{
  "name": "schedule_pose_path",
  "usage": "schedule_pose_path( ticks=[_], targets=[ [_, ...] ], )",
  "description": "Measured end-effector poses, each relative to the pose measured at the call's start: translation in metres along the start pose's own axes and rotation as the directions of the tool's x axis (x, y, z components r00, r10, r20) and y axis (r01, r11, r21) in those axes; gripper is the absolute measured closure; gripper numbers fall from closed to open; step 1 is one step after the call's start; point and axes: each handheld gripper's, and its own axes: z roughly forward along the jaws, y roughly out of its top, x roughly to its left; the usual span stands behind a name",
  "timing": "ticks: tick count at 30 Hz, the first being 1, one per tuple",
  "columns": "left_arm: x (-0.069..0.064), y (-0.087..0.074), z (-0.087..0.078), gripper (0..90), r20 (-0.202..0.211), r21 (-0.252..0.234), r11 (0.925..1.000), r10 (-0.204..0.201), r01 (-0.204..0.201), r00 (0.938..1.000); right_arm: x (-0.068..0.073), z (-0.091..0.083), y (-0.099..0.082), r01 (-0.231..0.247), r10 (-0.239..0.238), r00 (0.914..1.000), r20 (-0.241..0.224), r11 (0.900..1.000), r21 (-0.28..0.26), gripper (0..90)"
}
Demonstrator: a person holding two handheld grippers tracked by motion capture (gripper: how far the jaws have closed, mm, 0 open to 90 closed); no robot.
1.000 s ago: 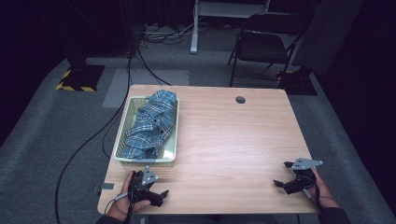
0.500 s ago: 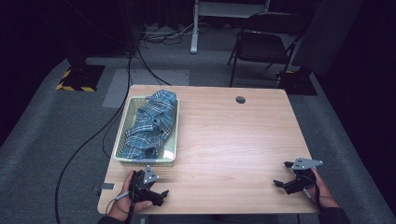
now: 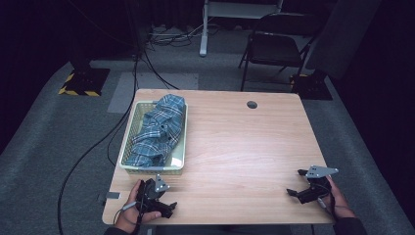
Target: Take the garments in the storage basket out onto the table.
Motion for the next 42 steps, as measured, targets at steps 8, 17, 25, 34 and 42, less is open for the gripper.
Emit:
schedule_pose_path(
  ticks=[8, 17, 25, 34, 42],
  targets=[
    [-0.003, 0.002, -0.007, 3.9, 0.001, 0.007, 0.9999, 0.01, -0.01, 1.0, 0.0, 0.0, 0.0, 0.0, 0.0, 1.0, 0.0, 1.0, 0.0, 0.3],
    [-0.006, 0.004, -0.011, 4.0, 0.004, 0.022, 0.9993, 0.031, -0.031, 0.9995, 0.0, 0.0, 0.0, 0.0, 0.0, 1.0, 0.0, 1.0, 0.0, 0.2],
    [-0.01, 0.007, -0.017, 4.4, 0.005, 0.019, 0.9984, 0.053, -0.053, 0.9986, 0.0, 0.0, 0.0, 0.0, 0.0, 1.0, 0.0, 1.0, 0.0, 0.2],
    [-0.014, 0.012, -0.027, 4.7, -0.01, 0.006, 0.9973, 0.073, -0.073, 0.9973, 0.0, 0.0, 0.0, 0.0, 0.0, 1.0, 0.001, 1.0, 0.0, 0.3],
    [-0.014, 0.015, -0.035, 5.0, -0.029, -0.006, 0.9963, 0.086, -0.086, 0.9959, 0.0, 0.0, 0.0, -0.001, 0.001, 1.0, 0.002, 1.0, 0.0, 0.2]
  ],
)
